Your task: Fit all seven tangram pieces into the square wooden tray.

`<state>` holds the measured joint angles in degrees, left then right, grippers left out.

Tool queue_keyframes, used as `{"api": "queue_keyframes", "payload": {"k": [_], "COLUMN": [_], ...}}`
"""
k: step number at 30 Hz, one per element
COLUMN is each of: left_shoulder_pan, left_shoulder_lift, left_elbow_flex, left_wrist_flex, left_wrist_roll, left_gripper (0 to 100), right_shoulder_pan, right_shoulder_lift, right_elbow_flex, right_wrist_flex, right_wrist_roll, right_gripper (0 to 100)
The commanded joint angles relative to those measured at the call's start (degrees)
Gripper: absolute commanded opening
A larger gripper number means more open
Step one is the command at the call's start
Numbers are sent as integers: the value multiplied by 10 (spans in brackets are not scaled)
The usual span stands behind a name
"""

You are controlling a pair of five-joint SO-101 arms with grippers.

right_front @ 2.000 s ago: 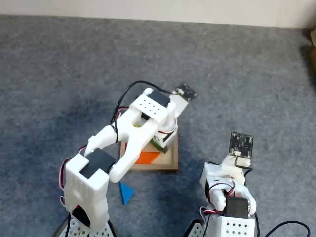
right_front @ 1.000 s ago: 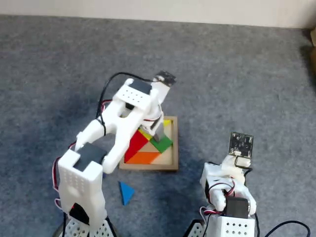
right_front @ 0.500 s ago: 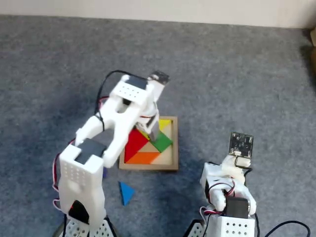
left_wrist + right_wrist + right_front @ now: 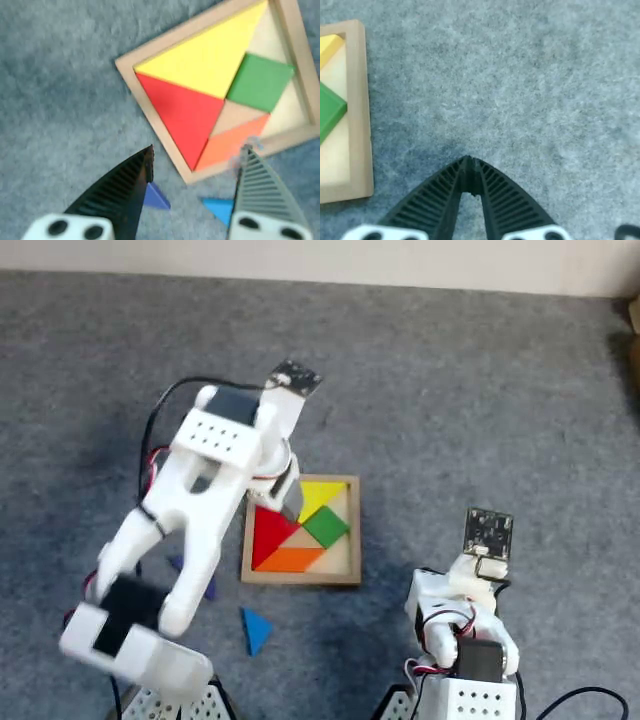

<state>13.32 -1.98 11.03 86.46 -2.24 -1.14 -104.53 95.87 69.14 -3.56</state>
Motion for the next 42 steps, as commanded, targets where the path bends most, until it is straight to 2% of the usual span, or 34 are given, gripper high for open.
{"api": "queue_keyframes", "payload": {"k": [1, 11, 17, 23, 28, 38, 42], "left_shoulder_pan": [7, 7, 19, 85, 123, 120, 120], "left_shoulder_lift": [-105, -240, -276, -276, -275, -269, -204], "left_elbow_flex": [67, 294, 413, 487, 525, 528, 497], "left_wrist_flex": [1, 0, -75, -156, -207, -213, -211], "left_wrist_roll": [-3, -143, -176, -170, -133, -133, -132], "left_gripper": [266, 266, 269, 267, 270, 266, 265], "right_shoulder_pan": [7, 7, 7, 7, 7, 7, 7], "right_shoulder_lift": [-7, -7, -7, -7, -7, -7, -7], "right_elbow_flex": [72, 72, 72, 72, 72, 72, 72], "right_wrist_flex": [4, 4, 4, 4, 4, 4, 4], "right_wrist_roll": [-1, -1, -1, -1, -1, -1, -1], "right_gripper": [9, 9, 9, 9, 9, 9, 9]}}
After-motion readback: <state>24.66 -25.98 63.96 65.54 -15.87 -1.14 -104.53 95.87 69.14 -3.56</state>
